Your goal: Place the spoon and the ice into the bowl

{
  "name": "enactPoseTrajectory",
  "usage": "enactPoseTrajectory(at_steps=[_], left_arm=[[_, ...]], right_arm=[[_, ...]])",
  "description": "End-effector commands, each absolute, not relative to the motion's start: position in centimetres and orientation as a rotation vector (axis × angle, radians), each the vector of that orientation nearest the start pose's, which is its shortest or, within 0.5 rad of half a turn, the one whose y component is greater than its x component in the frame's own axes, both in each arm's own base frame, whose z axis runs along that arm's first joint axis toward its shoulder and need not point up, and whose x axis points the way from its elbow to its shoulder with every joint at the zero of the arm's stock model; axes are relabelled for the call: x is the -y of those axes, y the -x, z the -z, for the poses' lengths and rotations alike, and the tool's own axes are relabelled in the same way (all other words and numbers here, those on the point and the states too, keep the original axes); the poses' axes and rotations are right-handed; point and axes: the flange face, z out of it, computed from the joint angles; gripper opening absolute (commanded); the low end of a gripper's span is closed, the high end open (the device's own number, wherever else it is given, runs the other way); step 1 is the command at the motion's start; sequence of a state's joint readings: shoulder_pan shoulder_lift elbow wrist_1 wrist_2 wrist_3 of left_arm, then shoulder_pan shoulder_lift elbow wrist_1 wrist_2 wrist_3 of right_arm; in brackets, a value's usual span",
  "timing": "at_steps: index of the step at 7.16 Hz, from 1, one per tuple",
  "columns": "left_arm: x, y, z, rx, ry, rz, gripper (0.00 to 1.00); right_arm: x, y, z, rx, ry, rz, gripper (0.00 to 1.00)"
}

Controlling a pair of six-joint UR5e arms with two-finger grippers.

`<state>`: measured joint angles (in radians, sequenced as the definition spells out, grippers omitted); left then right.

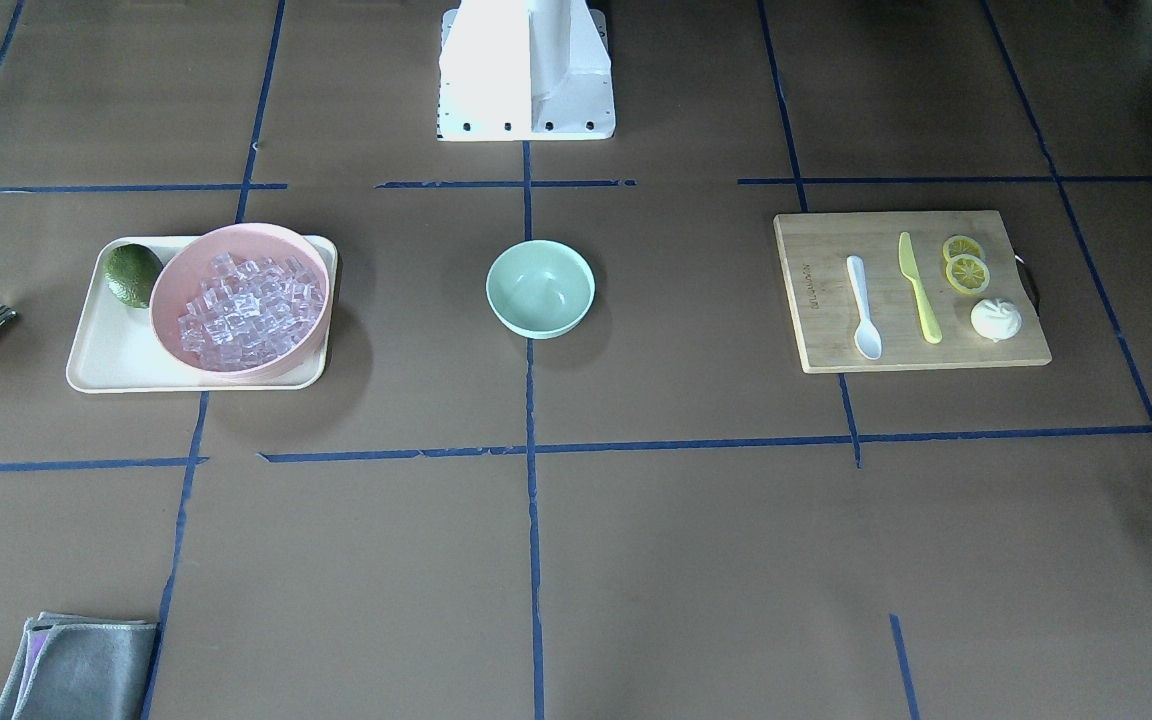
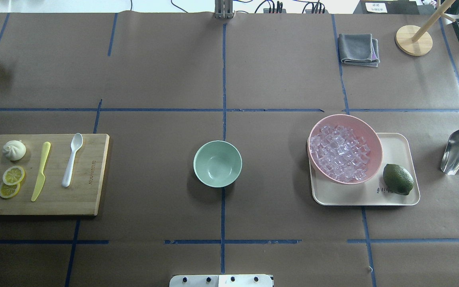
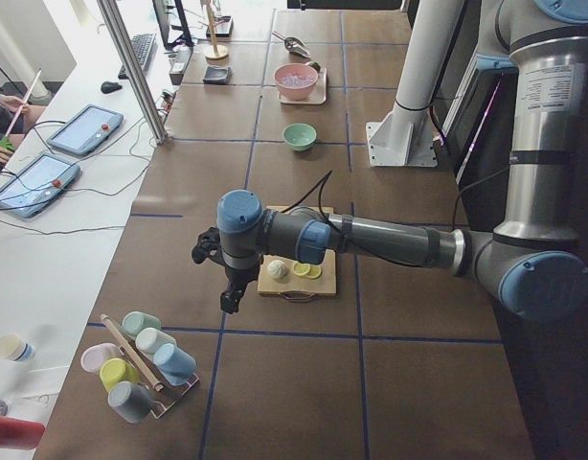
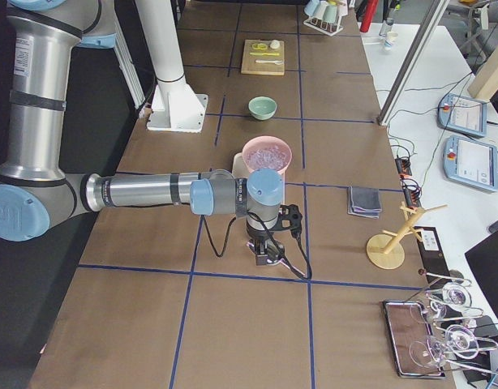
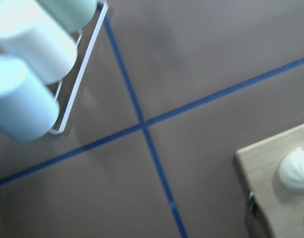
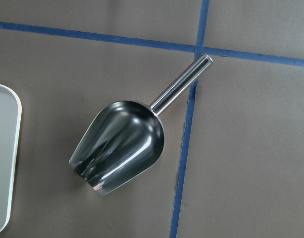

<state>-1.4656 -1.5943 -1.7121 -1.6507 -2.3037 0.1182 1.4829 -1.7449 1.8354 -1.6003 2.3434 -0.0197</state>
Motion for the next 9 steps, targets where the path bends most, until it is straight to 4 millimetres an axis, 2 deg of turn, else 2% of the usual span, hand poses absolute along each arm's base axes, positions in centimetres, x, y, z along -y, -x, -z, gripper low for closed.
enactPoseTrajectory(at_steps=[1, 3, 5, 7, 9], left_arm=[[53.0, -6.4, -53.2, -0.788, -0.137, -0.140, 1.00], [52.7, -12.3, -50.9, -0.838, -0.138, -0.107, 1.00], [49.7, -22.1, -49.6, -0.903, -0.080, -0.122, 1.00], [47.9, -26.3, -49.8, -0.887, -0.051, -0.096, 1.00], [45.8, -30.3, -48.6, -0.871, -0.065, -0.074, 1.00]], right_arm=[[43.4, -2.0, -60.5, 0.774, -0.035, 0.132, 1.00], [43.5, -1.5, -60.3, 0.775, -0.029, 0.128, 1.00], [43.5, -1.5, -60.2, 0.775, -0.030, 0.129, 1.00], [43.5, -1.5, -60.3, 0.775, -0.028, 0.130, 1.00], [43.6, -1.5, -60.3, 0.775, -0.030, 0.130, 1.00]])
